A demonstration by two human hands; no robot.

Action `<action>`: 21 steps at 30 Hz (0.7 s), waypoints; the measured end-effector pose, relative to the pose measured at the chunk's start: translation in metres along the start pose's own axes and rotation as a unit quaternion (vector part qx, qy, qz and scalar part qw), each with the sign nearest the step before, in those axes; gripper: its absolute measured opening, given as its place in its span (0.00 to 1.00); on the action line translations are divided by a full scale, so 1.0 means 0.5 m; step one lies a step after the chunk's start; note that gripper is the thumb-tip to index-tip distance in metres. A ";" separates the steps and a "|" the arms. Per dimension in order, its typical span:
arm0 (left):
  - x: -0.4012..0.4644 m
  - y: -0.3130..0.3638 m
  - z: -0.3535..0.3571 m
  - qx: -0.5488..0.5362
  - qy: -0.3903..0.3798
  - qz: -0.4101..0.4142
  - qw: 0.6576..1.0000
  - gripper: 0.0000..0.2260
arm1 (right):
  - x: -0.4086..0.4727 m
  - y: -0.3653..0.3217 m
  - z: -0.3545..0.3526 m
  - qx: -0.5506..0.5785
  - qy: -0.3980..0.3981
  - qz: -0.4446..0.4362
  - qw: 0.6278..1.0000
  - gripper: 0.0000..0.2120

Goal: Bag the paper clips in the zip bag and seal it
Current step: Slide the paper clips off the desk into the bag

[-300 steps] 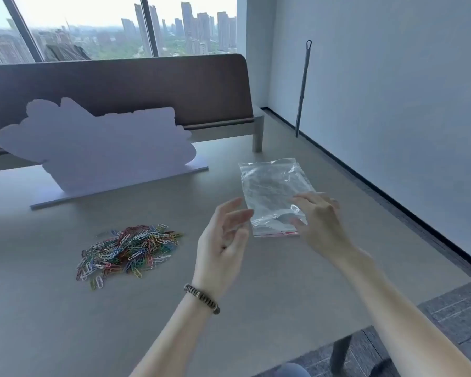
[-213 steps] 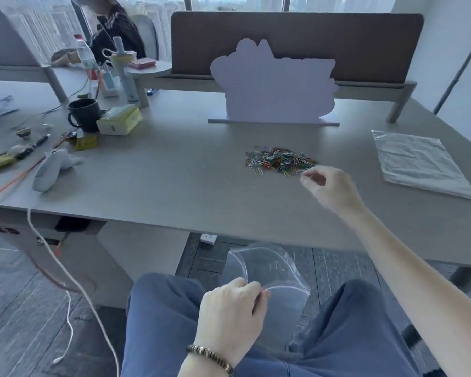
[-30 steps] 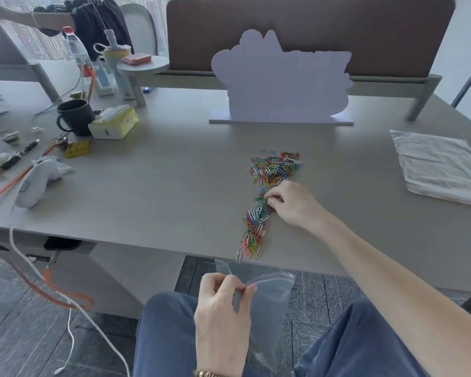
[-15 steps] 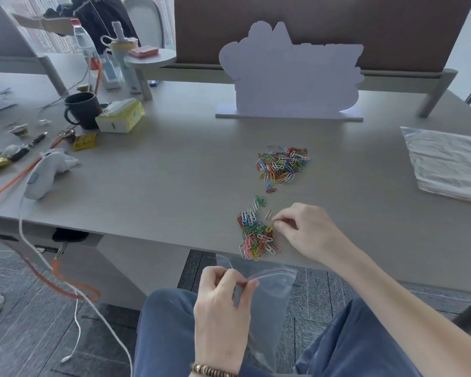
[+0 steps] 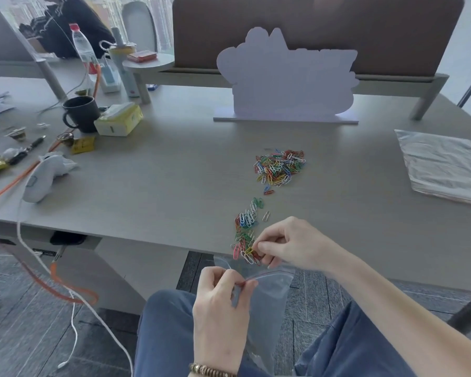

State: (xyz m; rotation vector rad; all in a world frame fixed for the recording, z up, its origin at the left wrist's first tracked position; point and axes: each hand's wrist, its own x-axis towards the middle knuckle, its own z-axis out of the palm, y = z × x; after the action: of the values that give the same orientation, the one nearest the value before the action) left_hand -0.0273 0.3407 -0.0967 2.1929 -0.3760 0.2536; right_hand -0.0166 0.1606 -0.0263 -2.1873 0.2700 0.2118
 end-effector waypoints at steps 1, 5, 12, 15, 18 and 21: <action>0.000 -0.002 0.000 0.001 0.000 0.000 1.000 0.11 | 0.001 -0.001 -0.009 0.011 0.002 0.000 1.000 0.07; -0.001 -0.008 0.002 -0.004 0.005 0.001 1.000 0.11 | 0.039 0.011 -0.052 -0.031 0.075 0.017 0.997 0.06; 0.000 -0.007 -0.001 -0.003 0.003 -0.009 1.000 0.12 | 0.168 0.043 -0.084 -0.186 0.175 0.023 0.967 0.15; 0.000 -0.009 -0.003 -0.004 0.004 -0.012 1.000 0.12 | 0.196 0.034 -0.074 -0.212 0.159 0.014 0.964 0.14; 0.001 -0.009 -0.004 -0.001 0.003 -0.014 1.000 0.12 | 0.186 0.011 -0.060 -0.214 0.144 -0.013 0.966 0.13; 0.002 -0.010 -0.004 0.003 0.006 -0.010 1.000 0.11 | 0.155 -0.004 -0.039 -0.217 0.115 -0.049 0.968 0.12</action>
State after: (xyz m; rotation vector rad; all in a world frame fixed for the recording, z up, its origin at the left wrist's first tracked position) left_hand -0.0248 0.3451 -0.0989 2.1990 -0.3469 0.2561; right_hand 0.0594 0.1367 -0.0326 -2.6577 0.2610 -0.0458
